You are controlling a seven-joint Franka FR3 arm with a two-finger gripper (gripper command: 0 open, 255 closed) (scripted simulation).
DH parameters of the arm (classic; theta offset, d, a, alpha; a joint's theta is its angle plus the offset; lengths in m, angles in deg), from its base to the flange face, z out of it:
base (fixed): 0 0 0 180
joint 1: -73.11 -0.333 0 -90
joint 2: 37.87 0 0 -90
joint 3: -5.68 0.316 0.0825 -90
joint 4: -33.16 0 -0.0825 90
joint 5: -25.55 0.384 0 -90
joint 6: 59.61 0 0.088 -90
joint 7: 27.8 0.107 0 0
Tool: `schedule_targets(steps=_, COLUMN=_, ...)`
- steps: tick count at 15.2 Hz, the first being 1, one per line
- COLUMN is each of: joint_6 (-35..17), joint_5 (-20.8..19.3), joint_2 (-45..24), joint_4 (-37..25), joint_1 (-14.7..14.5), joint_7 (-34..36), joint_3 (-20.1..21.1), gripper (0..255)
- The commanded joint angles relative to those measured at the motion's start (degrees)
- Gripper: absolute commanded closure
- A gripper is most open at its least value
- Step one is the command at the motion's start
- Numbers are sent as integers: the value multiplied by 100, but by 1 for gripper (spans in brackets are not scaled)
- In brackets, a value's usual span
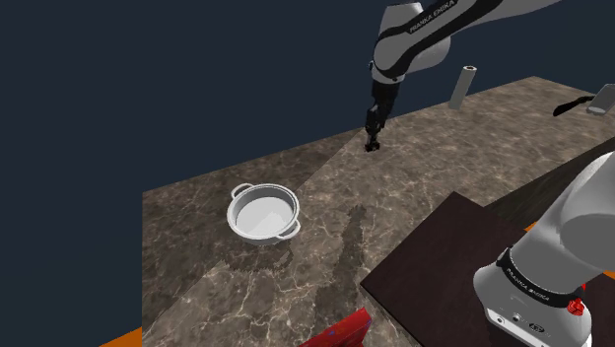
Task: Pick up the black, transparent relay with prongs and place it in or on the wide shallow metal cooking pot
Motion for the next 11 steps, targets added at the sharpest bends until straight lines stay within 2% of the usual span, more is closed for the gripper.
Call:
schedule_targets(steps=1, joint_6=67, joint_5=1, joint_2=-16, joint_4=-82, joint_1=-153, joint_7=315, joint_3=154, gripper=255)
schedule_targets(steps=11, joint_6=298, joint_5=6, joint_2=-240, joint_4=-536, joint_1=-870, joint_7=1725, joint_3=849, gripper=255)
